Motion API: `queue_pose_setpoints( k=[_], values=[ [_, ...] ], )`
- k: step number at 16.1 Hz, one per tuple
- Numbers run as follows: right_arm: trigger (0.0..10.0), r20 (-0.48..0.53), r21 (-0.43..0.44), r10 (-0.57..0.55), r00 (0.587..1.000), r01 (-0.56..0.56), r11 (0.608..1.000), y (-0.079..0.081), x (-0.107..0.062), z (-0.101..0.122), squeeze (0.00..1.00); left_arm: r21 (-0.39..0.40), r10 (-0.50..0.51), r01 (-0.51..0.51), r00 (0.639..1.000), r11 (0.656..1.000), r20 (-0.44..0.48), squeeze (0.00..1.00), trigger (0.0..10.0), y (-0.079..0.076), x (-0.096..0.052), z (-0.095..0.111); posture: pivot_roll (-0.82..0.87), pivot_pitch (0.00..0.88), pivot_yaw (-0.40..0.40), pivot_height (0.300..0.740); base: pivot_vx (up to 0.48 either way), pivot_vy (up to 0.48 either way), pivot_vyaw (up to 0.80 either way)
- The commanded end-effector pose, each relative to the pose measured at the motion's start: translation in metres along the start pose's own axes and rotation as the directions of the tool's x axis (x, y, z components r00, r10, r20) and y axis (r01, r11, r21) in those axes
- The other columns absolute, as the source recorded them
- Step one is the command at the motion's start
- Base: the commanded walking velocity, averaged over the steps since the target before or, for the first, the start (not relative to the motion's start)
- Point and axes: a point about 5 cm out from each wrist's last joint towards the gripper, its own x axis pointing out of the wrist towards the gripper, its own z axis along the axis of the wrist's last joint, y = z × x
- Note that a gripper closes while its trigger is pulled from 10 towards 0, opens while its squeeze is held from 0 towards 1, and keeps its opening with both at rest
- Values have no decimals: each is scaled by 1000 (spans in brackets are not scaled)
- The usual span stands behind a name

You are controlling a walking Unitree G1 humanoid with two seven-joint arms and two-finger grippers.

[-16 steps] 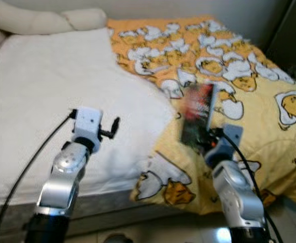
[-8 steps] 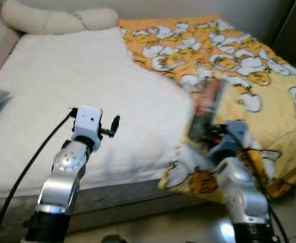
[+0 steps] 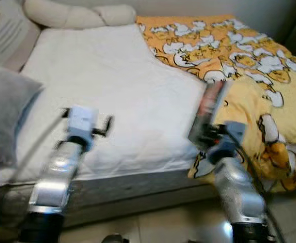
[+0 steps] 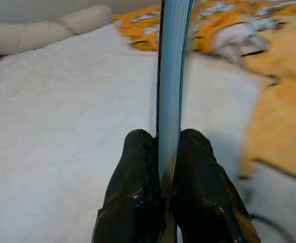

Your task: Clean up the room

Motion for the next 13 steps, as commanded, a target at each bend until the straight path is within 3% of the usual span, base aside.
queue_pose_setpoints(
  k=[1,9,13],
  values=[
    [10000,55,-17,3,998,-2,1000,-2,2,12,0,-2,-15,15,1000,1000,15,0,10000,-5,3,5,41,0,-1,740,0,371,0],
    [10000,60,-19,4,998,-3,1000,-3,3,13,0,0,4,-4,1000,1000,13,0,10000,-2,4,4,41,0,3,740,0,373,0],
    [10000,47,-27,40,998,-39,999,3,6,14,0,-42,24,-22,998,999,60,0,10000,0,6,8,37,0,4,740,0,60,0]
  ],
)
